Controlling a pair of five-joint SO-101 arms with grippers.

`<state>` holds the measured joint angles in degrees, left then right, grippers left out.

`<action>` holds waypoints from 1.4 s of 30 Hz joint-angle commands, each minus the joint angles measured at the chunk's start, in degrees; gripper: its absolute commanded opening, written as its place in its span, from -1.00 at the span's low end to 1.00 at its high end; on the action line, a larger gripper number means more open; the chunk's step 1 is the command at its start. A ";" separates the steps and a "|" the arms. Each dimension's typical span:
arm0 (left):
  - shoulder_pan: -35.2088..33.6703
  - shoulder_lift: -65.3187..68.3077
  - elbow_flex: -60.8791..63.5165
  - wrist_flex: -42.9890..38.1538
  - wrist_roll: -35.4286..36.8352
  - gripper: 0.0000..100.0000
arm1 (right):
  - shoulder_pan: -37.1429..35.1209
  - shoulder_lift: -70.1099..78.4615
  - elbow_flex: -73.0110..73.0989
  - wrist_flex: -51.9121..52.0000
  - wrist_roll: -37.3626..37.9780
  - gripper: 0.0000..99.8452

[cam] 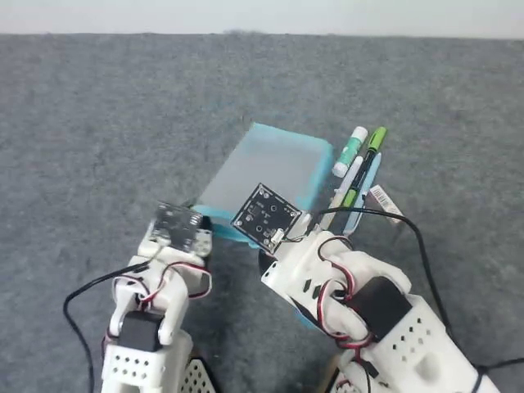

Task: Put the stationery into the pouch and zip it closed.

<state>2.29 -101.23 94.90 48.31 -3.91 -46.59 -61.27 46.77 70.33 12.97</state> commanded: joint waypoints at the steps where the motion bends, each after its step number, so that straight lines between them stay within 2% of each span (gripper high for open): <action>1: -8.00 -0.35 -3.82 -1.93 4.66 -0.98 | 0.31 -0.48 -0.70 -1.98 0.88 -0.99; 4: -10.81 -0.35 -4.09 -1.93 5.45 -0.98 | 3.47 3.21 -3.16 -1.98 0.79 -0.99; 7: -11.34 -0.35 -4.18 -2.02 5.36 -0.98 | 7.34 8.92 -6.68 -2.24 0.79 -0.99; 14: -11.52 -0.35 -3.82 -2.55 5.36 -0.98 | 11.47 19.12 -10.29 -4.97 0.88 -0.99; 23: -11.25 -0.09 -0.84 -5.71 5.27 -0.98 | 17.63 24.40 -12.66 -4.62 2.46 -0.99; 31: -10.99 0.00 -0.66 -5.10 5.45 -0.98 | 24.48 29.05 -12.66 -4.35 5.10 -0.99; 36: -10.90 0.00 -0.22 -5.45 5.45 -0.98 | 25.10 29.85 -12.75 -0.92 5.63 -0.99; 38: -10.90 0.00 -0.22 -5.45 5.45 -0.98 | 25.10 28.62 -12.75 0.48 5.19 -0.91; 42: -10.90 0.00 -0.31 -5.45 5.45 -0.98 | 25.36 23.25 -12.75 4.09 5.36 -0.54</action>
<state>-8.09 -101.23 95.69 44.79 0.31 -23.47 -32.53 37.19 71.82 17.54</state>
